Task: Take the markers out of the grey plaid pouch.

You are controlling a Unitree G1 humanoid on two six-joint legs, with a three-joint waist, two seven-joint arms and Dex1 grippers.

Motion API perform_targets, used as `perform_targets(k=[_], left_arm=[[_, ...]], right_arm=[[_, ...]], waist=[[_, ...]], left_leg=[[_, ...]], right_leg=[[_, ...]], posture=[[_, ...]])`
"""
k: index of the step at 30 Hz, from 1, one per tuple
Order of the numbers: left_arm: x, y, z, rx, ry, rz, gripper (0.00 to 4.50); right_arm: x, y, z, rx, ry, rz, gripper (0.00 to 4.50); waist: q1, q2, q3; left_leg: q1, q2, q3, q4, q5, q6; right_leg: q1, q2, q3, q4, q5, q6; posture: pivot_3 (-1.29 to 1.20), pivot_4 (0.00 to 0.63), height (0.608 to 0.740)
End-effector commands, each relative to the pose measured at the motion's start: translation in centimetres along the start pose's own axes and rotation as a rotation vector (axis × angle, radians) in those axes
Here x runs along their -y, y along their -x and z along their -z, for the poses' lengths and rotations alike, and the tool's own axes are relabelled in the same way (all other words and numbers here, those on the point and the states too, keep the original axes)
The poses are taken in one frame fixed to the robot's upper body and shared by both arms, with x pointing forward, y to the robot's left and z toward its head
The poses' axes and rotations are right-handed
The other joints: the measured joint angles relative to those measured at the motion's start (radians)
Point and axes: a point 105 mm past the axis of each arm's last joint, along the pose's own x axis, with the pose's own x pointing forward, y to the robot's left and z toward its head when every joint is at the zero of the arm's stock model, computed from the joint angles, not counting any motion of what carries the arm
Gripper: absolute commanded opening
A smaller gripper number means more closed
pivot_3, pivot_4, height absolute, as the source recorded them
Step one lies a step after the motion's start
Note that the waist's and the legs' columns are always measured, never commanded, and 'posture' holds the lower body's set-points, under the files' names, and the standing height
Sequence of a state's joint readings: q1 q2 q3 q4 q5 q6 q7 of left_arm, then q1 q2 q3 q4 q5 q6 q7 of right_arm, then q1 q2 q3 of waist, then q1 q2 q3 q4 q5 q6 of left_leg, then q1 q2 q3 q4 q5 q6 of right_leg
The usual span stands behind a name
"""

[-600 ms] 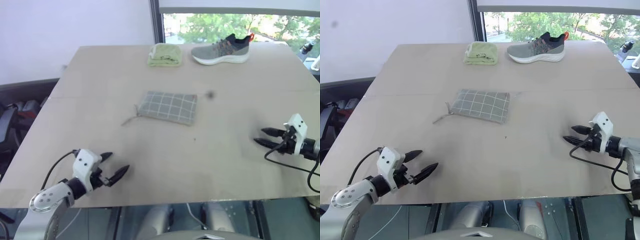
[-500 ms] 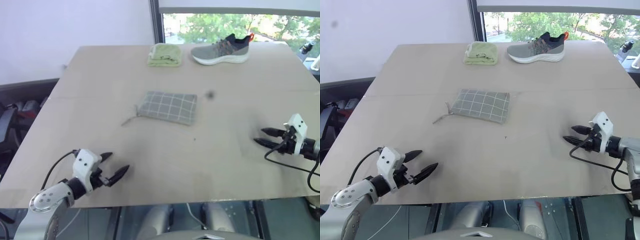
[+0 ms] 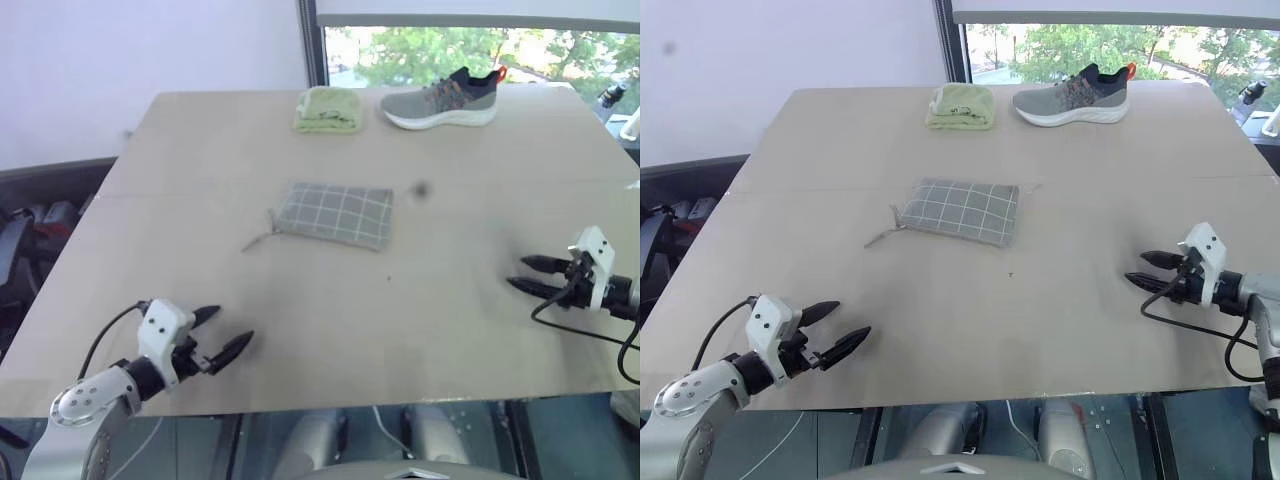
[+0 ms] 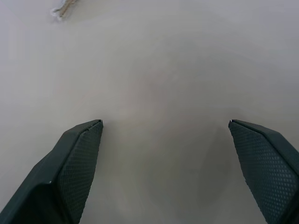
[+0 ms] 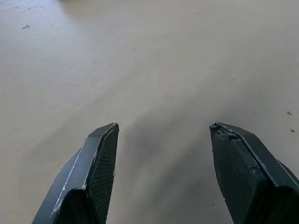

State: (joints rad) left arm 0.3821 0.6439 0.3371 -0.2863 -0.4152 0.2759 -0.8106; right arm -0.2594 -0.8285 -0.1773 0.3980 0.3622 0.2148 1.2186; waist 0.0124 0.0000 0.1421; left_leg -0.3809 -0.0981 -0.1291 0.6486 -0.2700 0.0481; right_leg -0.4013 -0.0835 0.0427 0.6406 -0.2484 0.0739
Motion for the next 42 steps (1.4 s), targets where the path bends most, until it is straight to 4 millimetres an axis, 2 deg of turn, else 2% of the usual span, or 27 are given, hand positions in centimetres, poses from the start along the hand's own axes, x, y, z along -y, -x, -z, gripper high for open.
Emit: perform_targets(k=[1, 6, 10, 13, 18, 21, 23, 26, 28, 31, 33, 37, 40, 42], left_arm=[[-0.7, 0.5, -0.2, -0.002, -0.03, -0.009, 4.46], [-1.3, 0.3, -0.8, 0.008, -0.067, -0.002, 4.46], [-2.8, -0.8, -0.9, -0.027, -0.174, 0.01, 4.46], [-5.3, -2.4, -1.6, -0.058, -0.322, -0.021, 4.46], [-10.3, -5.5, -4.9, -0.024, -0.553, -0.096, 4.46], [-12.2, -7.4, -6.1, -0.074, -0.741, -0.122, 4.46], [-13.2, -9.1, -7.7, -0.065, -0.778, -0.175, 4.46], [-12.7, -11.6, -8.9, -0.077, -0.881, -0.157, 4.46], [-11.6, -13.1, -9.1, -0.087, -0.976, -0.115, 4.46], [-9.2, -15.9, -9.4, -0.099, -1.136, -0.034, 4.46], [-7.6, -17.0, -9.5, -0.076, -1.201, 0.037, 4.46], [-4.2, -17.6, -10.5, 0.051, -1.263, 0.193, 4.46], [-2.1, -17.0, -11.3, 0.179, -1.281, 0.297, 4.46], [-1.1, -16.2, -11.1, 0.232, -1.286, 0.366, 4.46]], right_arm=[[0.2, 0.9, -1.6, 0.041, 0.048, 0.011, 3.15], [-0.5, 1.0, -2.1, 0.062, 0.05, -0.012, 3.15], [-3.2, 0.9, -2.4, 0.073, 0.017, -0.097, 3.15], [-5.3, 1.3, -2.8, 0.069, 0.011, -0.137, 3.15], [-6.5, 1.1, -4.5, 0.128, 0.021, -0.111, 3.15], [-7.2, 0.8, -4.8, 0.145, 0.02, -0.109, 3.15], [-7.7, 0.8, -4.9, 0.154, 0.021, -0.104, 3.15], [-8.0, 1.0, -5.1, 0.162, 0.023, -0.088, 3.15], [-8.0, 1.2, -5.2, 0.164, 0.024, -0.077, 3.15], [-7.9, 1.3, -5.4, 0.171, 0.028, -0.065, 3.15], [-7.9, 1.2, -5.5, 0.173, 0.033, -0.066, 3.15], [-7.7, 1.3, -5.7, 0.174, 0.041, -0.055, 3.15], [-7.7, 1.5, -5.3, 0.15, 0.042, -0.05, 3.15], [-7.8, 1.6, -5.2, 0.148, 0.038, -0.051, 3.15]], waist=[[0.0, 0.0, 0.0], [0.0, 0.0, 0.0], [0.003, 0.0, 0.0], [0.019, 0.001, 0.0], [0.018, 0.001, 0.0], [0.017, -0.001, 0.0], [0.018, -0.002, 0.0], [0.016, -0.003, 0.0], [0.013, -0.003, -0.001], [0.018, -0.004, -0.001], [0.029, -0.004, -0.002], [0.031, -0.003, -0.002], [0.028, -0.004, -0.002], [0.024, -0.004, -0.002]], left_leg=[[0.0, 0.0, 0.0, 0.0, 0.0, 0.0], [0.0, 0.0, 0.0, 0.0, 0.0, 0.0], [-0.001, 0.0, -0.002, 0.0, 0.0, 0.0], [-0.001, 0.0, -0.004, 0.0, 0.0, 0.0], [0.0, -0.001, -0.003, 0.001, -0.001, -0.003], [-0.001, -0.002, -0.003, 0.002, 0.003, -0.004], [-0.002, -0.002, -0.004, 0.001, 0.004, -0.004], [-0.007, -0.004, -0.003, 0.002, 0.004, -0.004], [-0.008, -0.004, -0.001, 0.003, 0.004, -0.004], [-0.01, -0.004, -0.001, 0.004, 0.004, -0.004], [-0.01, -0.005, -0.001, 0.005, 0.004, -0.003], [-0.006, -0.005, -0.001, 0.006, 0.004, -0.003], [-0.005, -0.005, -0.001, 0.006, 0.004, -0.003], [-0.006, -0.005, -0.001, 0.006, 0.004, -0.003]], right_leg=[[0.0, 0.0, 0.0, 0.0, 0.0, 0.0], [0.0, 0.0, 0.0, 0.0, 0.0, 0.0], [0.0, 0.0, -0.002, 0.0, 0.0, 0.0], [-0.001, -0.001, -0.002, 0.0, 0.0, 0.0], [0.0, 0.0, -0.003, 0.002, 0.0, 0.0], [-0.001, 0.0, -0.004, 0.001, 0.001, 0.0], [-0.002, -0.001, -0.004, 0.001, 0.001, 0.0], [-0.007, -0.001, -0.005, 0.002, 0.001, 0.001], [-0.008, -0.002, -0.005, 0.003, 0.0, 0.001], [-0.009, -0.002, -0.006, 0.003, 0.0, 0.001], [-0.008, 0.0, -0.007, 0.005, 0.001, 0.003], [-0.005, 0.0, -0.007, 0.005, 0.001, 0.004], [-0.004, 0.0, -0.007, 0.004, 0.002, 0.003], [-0.004, -0.001, -0.006, 0.004, 0.001, 0.003]], posture=[[0.0, 0.15, 0.74], [0.0, 0.15, 0.74], [0.0, 0.15, 0.74], [0.0, 0.15, 0.74], [0.0, 0.15, 0.74], [0.0, 0.15, 0.74], [0.0, 0.15, 0.74], [0.0, 0.15, 0.74], [0.0, 0.15, 0.74], [0.0, 0.15, 0.74], [0.0, 0.15, 0.74], [0.0, 0.15, 0.74], [0.0, 0.15, 0.74], [0.0, 0.15, 0.74]])
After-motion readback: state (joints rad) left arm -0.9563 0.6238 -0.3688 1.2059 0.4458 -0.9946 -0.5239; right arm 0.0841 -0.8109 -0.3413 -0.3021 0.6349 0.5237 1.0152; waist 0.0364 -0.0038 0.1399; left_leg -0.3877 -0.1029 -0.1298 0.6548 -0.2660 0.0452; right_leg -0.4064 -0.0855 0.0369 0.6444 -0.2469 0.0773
